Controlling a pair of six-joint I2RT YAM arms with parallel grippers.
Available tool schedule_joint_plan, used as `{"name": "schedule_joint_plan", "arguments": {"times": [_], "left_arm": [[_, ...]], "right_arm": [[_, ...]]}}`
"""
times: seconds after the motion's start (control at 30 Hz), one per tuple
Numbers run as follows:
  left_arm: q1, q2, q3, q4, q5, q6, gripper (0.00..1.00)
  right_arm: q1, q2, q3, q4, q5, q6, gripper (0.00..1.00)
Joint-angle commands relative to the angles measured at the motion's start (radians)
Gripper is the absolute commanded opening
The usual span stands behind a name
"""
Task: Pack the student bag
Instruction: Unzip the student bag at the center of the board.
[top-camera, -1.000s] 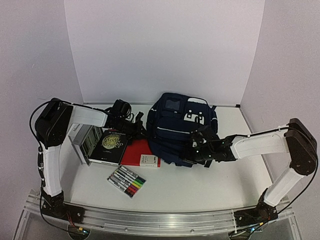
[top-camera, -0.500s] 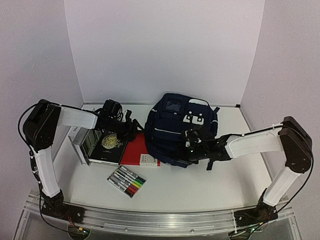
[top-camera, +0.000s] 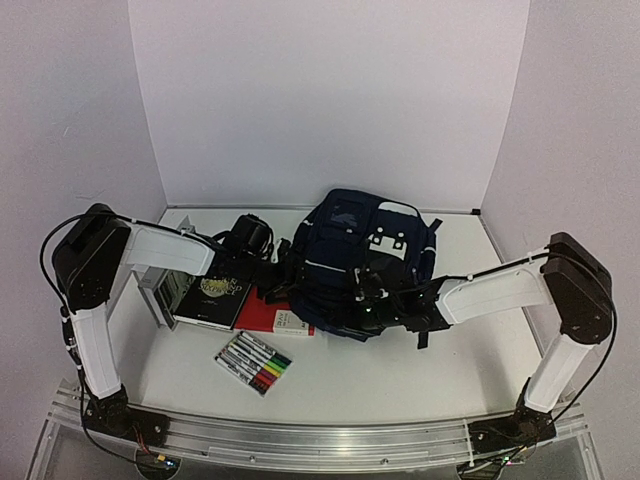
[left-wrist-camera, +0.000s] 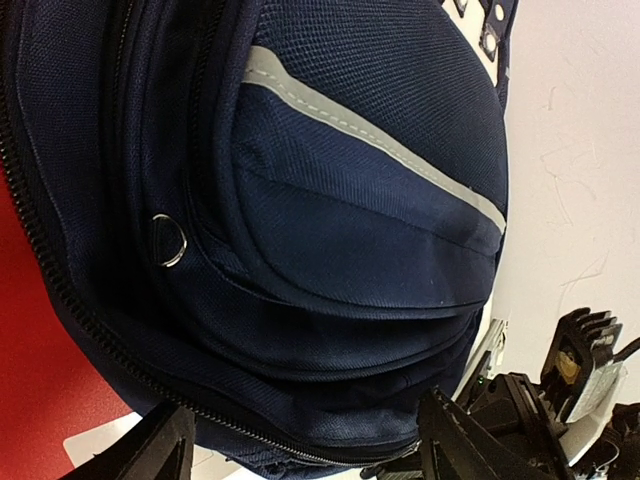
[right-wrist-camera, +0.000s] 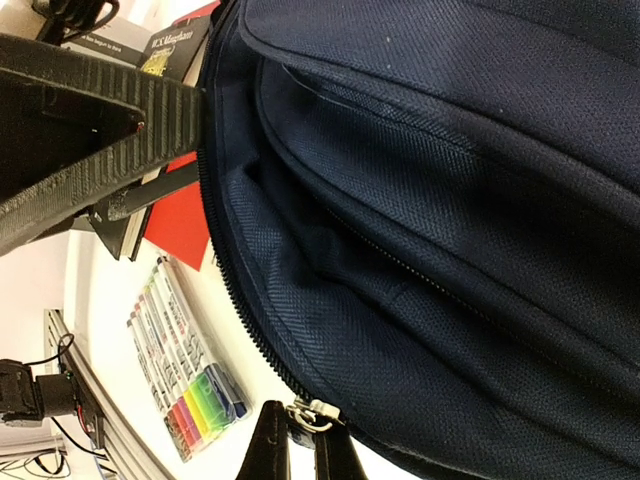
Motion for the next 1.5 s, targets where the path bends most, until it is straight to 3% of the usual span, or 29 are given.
{"name": "schedule_joint_plan", "arguments": {"times": [0.0,0.23,0.33,0.5,0.8,1.17,1.47], "left_arm": [[-0.009,0.039,0.052,0.031,0.011,-0.026,0.62],[-0.01,0.056,0.067,-0.01,-0.009,-0.01,0.13],[-0.009,0.056,0.089,-0.023,-0.021,-0.001,0.01],[0.004,0.037,0.14,-0.057,-0.035,0.041,0.0],[0.082,-0.038,0.214,-0.102,0.045,0.122,0.0],[0.204,-0.099,0.262,-0.225,0.145,0.245,0.0],[0.256,-0.085,0.319,-0.334,0.165,0.336,0.0]], "right_arm": [[0.021,-0.006,0.039,0.077,-0.001,0.014,0.0],[0.021,-0.073,-0.016,0.028,0.085,0.04,0.0],[0.02,-0.109,-0.021,-0.075,0.162,0.038,0.0],[-0.025,-0.159,-0.042,-0.229,0.245,0.037,0.0],[-0.133,-0.264,-0.134,-0.305,0.274,0.037,0.0],[-0.304,-0.223,-0.117,-0.29,0.25,-0.093,0.0],[-0.497,-0.116,-0.111,-0.168,0.15,-0.178,0.0]]}}
